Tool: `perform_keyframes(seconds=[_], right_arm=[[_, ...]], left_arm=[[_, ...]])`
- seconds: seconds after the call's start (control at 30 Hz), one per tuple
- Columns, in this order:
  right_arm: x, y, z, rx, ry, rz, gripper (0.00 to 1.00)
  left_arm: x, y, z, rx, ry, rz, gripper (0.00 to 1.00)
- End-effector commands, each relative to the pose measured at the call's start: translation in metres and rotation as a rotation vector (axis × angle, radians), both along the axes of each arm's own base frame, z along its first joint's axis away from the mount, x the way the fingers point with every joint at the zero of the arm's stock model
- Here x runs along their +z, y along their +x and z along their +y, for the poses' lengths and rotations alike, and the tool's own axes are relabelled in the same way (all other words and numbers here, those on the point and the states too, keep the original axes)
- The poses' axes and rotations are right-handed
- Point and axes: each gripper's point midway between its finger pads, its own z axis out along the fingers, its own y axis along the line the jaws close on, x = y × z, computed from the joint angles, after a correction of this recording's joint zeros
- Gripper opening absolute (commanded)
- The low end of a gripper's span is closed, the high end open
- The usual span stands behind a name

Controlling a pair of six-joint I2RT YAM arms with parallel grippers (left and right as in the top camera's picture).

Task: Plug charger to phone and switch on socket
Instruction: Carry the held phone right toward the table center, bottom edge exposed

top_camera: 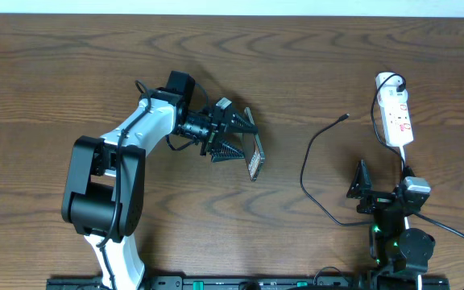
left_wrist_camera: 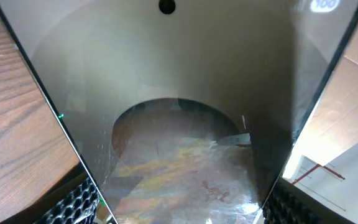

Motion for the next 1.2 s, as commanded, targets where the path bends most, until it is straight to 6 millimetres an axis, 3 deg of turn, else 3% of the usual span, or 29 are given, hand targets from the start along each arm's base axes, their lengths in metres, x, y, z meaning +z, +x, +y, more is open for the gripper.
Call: perform_keyframes(seconds=[0.0, 1.17], right_arm=[[0.0000, 0.0000, 0.0034, 0.017, -0.007, -0.001, 0.99], [0.0000, 0.0000, 0.0034, 0.017, -0.007, -0.001, 0.99]], left_arm=[[0.0083, -0.0020, -0.0007, -0.003, -0.055, 0.025, 0.58], [0.0082, -0.0020, -0.0006, 0.006, -0.044, 0.072, 0.58]])
